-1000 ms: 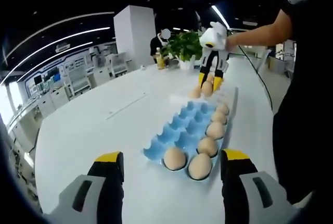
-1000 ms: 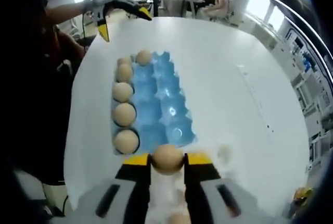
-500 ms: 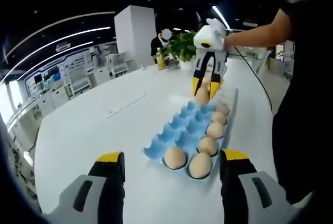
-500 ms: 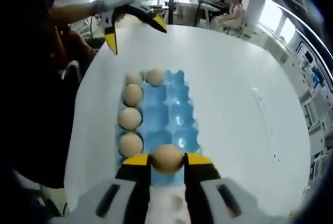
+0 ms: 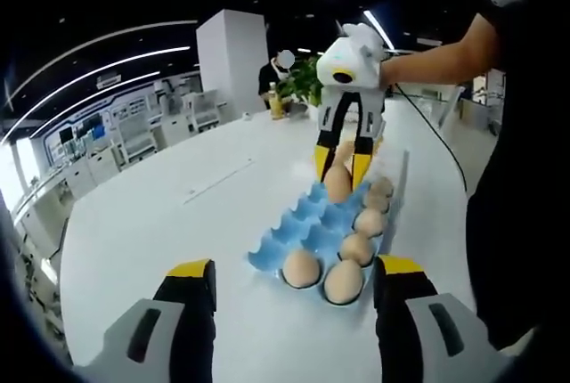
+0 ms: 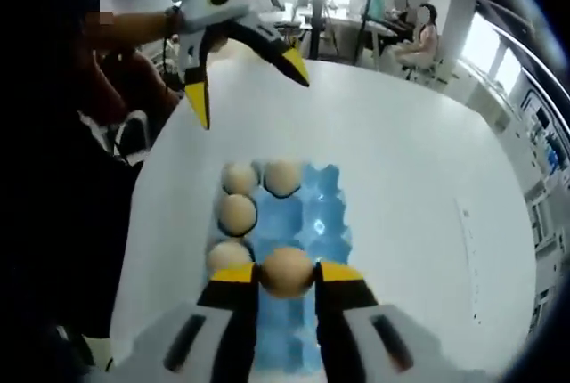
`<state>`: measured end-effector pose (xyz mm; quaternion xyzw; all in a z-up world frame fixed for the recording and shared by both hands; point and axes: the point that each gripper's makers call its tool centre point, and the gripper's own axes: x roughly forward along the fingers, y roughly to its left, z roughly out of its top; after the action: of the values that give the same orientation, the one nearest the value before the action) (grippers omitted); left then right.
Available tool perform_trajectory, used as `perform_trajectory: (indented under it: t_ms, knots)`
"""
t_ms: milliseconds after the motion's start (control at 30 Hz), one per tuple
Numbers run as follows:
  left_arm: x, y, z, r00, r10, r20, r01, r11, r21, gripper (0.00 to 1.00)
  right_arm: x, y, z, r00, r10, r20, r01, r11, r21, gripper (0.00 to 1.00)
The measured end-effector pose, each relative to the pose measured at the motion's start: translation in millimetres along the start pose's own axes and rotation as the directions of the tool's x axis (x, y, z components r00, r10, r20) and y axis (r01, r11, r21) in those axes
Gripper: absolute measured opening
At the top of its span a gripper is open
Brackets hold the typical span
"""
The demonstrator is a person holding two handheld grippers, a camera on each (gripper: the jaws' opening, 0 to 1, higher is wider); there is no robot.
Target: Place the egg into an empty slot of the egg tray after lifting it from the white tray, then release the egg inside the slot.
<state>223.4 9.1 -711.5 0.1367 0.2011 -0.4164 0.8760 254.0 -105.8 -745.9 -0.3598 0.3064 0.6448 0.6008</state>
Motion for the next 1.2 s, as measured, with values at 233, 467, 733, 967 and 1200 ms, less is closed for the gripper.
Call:
perform_trajectory:
  t_ms: [233, 467, 733, 967, 1200]
  knots:
    - [-0.8, -1.1, -3.0, 1.000, -0.002, -0.005, 0.002, 1.000, -0.010, 0.72, 14.3, 3.9, 15.8, 1.000, 0.028, 0.006, -0.028, 0.999, -0.030, 0.24]
    - [-2.0, -0.1, -3.0, 1.000, 0.001, -0.004, -0.001, 1.000, -0.008, 0.72, 22.1, 5.6, 22.4, 0.999, 0.042, 0.003, -0.042, 0.998, -0.048, 0.24]
    - [-1.5, -1.8, -4.1, 1.000, -0.004, -0.007, 0.004, 1.000, -0.009, 0.72, 34.0, 4.9, 27.0, 0.999, 0.052, 0.004, -0.051, 0.997, -0.053, 0.24]
    - [-3.5, -0.8, -5.7, 1.000, 0.002, -0.010, -0.003, 1.000, -0.012, 0.71, 44.5, 5.0, 27.5, 0.998, 0.065, -0.004, -0.065, 0.997, -0.051, 0.24]
    - [-3.6, -0.3, -5.7, 1.000, 0.005, -0.014, -0.006, 1.000, -0.007, 0.71, 55.2, 6.3, 24.6, 0.997, 0.081, -0.016, -0.082, 0.996, -0.037, 0.24]
